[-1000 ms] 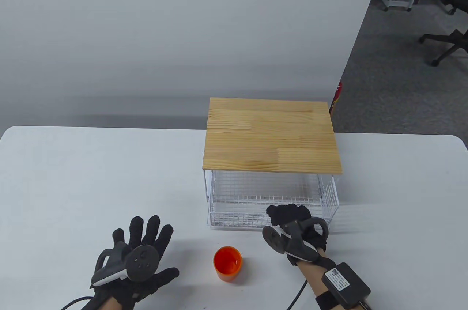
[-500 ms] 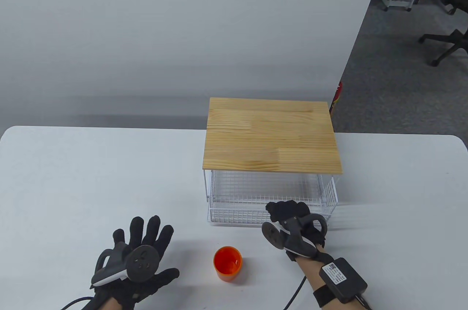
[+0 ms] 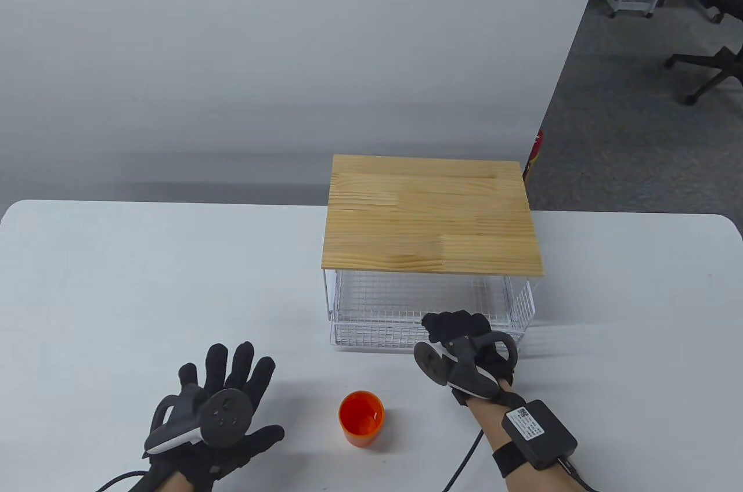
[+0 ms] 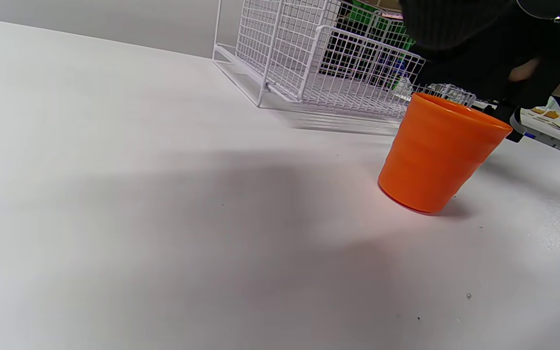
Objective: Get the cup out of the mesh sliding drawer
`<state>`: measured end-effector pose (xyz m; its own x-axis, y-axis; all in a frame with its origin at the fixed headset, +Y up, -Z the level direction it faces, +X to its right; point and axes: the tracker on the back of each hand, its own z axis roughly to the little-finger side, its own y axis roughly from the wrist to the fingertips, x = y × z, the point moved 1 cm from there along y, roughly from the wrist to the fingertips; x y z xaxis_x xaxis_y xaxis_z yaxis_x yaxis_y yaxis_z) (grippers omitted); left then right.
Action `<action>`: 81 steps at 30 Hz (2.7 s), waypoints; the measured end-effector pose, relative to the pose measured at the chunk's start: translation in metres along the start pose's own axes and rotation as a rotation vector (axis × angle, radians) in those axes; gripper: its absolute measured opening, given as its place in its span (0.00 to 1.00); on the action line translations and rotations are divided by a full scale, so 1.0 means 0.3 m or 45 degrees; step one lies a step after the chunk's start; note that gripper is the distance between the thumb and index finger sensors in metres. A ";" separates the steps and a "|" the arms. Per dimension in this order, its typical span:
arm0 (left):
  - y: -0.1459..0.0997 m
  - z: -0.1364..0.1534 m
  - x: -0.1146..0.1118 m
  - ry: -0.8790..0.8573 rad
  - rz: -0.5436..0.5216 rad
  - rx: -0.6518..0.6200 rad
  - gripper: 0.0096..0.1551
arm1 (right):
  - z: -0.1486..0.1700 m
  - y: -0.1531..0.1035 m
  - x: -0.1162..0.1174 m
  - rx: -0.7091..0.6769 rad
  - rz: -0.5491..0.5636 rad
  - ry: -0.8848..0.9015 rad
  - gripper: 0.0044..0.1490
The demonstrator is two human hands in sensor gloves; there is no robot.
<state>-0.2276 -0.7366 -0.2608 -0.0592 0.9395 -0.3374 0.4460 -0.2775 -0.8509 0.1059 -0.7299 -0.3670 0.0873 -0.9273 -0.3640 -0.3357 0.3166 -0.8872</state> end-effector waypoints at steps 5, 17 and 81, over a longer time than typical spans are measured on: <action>0.000 0.001 0.000 -0.002 0.003 0.003 0.60 | 0.003 0.015 0.008 0.008 -0.001 -0.004 0.14; -0.001 0.001 0.001 -0.001 0.000 0.004 0.59 | 0.010 0.040 0.016 0.053 -0.005 -0.006 0.14; 0.007 0.003 -0.004 -0.008 0.033 0.015 0.59 | 0.003 0.185 0.061 0.262 -0.057 -0.129 0.16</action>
<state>-0.2274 -0.7384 -0.2626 -0.0532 0.9308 -0.3616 0.4371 -0.3039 -0.8465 0.0899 -0.7292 -0.4231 0.1951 -0.9199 -0.3402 -0.1320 0.3191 -0.9385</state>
